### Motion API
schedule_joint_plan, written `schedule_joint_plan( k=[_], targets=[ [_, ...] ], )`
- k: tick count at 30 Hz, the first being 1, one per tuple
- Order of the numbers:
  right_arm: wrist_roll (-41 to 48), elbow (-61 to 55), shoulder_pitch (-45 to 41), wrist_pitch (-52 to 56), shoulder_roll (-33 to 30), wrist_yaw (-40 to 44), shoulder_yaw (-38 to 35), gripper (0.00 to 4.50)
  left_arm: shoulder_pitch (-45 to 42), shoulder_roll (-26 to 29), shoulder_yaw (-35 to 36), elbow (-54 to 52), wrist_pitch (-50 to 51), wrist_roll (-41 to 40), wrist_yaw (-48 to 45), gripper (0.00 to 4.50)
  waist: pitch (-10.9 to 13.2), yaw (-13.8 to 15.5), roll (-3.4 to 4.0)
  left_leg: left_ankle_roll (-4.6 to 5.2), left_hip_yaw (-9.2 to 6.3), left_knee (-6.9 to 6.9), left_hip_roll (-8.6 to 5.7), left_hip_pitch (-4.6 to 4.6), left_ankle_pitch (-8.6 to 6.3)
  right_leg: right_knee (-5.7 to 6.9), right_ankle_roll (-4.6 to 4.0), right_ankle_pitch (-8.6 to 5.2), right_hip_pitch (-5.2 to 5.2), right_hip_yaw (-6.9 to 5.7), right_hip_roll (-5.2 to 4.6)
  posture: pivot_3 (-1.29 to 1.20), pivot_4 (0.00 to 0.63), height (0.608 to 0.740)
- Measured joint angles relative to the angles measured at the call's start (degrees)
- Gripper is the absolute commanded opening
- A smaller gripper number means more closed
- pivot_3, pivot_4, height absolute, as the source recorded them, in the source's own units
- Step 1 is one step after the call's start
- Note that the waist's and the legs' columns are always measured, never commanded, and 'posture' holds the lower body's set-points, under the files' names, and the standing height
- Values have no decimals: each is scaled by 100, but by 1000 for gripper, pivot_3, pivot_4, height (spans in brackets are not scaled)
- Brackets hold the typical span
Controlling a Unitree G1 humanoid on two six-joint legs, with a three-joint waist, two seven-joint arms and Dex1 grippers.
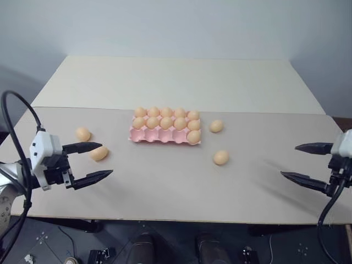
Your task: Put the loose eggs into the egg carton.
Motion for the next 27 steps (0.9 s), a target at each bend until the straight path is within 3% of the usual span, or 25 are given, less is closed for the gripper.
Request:
schedule_joint_plan(
  k=[12,21,27],
  targets=[
    [16,-259,74,0,272,-311,91,4483,-316,73,-65,166,-20,74,-100,4500,0,-37,0,0,-1,-1,1,1,0,2,0,0,0,0,2,0,150,740],
    [108,-303,-532,-8,380,-628,841,4483,-136,72,-28,101,-9,91,-6,4500,-1,-52,-1,0,-1,-1,2,1,0,2,0,0,-1,0,2,0,150,740],
    [371,-586,-882,73,408,-709,1364,4483,166,-210,294,-10,-5,473,911,4500,-1,-40,-2,0,-3,-1,2,0,0,1,0,0,-1,-1,1,0,150,740]
  ],
)
